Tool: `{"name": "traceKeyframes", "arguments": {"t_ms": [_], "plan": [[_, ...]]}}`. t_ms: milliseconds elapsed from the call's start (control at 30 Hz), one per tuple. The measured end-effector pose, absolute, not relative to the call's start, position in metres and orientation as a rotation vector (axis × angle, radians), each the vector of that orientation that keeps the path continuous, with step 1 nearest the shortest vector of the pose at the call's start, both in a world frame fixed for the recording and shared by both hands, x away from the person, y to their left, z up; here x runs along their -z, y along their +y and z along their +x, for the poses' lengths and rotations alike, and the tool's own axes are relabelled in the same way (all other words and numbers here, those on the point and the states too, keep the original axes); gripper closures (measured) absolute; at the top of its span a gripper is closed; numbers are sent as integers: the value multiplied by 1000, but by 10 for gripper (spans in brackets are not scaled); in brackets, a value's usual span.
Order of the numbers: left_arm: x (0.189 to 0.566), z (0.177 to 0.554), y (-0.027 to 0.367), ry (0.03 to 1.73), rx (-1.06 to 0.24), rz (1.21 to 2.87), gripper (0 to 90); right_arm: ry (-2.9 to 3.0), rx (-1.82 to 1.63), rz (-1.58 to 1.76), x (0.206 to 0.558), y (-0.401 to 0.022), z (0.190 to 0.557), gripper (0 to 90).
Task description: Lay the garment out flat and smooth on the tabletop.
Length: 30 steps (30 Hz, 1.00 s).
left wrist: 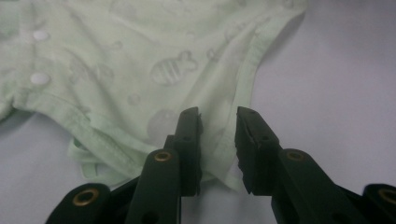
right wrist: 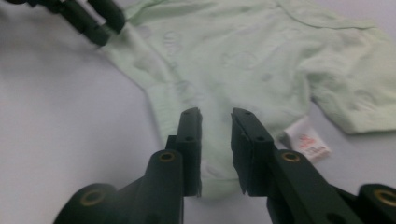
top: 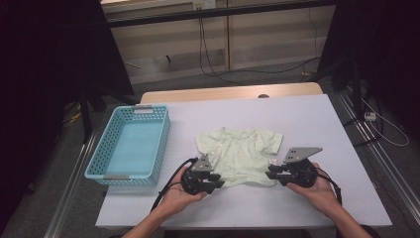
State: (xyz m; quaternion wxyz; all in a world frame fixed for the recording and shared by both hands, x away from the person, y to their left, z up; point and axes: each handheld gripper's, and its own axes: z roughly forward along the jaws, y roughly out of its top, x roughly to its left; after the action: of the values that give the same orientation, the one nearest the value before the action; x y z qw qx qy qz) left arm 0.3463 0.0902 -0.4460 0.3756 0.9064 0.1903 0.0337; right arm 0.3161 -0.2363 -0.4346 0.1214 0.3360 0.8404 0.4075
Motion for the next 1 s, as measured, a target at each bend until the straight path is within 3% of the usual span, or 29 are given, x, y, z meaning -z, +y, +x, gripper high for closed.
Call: {"name": "traceKeyframes", "arguments": {"t_ms": [133, 567, 633, 800, 1000], "plan": [[448, 345, 94, 489, -90, 2330, 697, 2418, -1144, 1054, 438, -245, 323, 789], [445, 342, 107, 531, -69, 2338, 700, 2482, -1038, 1085, 453, -241, 329, 716], [444, 340, 107, 530, -60, 2323, 670, 2483, -1034, 1087, 453, -241, 329, 734], [442, 336, 103, 478, -84, 2322, 679, 2509, -1034, 1077, 451, -239, 328, 879], [446, 336, 99, 459, -71, 2336, 661, 2524, -1024, 1072, 450, -238, 325, 886]]}}
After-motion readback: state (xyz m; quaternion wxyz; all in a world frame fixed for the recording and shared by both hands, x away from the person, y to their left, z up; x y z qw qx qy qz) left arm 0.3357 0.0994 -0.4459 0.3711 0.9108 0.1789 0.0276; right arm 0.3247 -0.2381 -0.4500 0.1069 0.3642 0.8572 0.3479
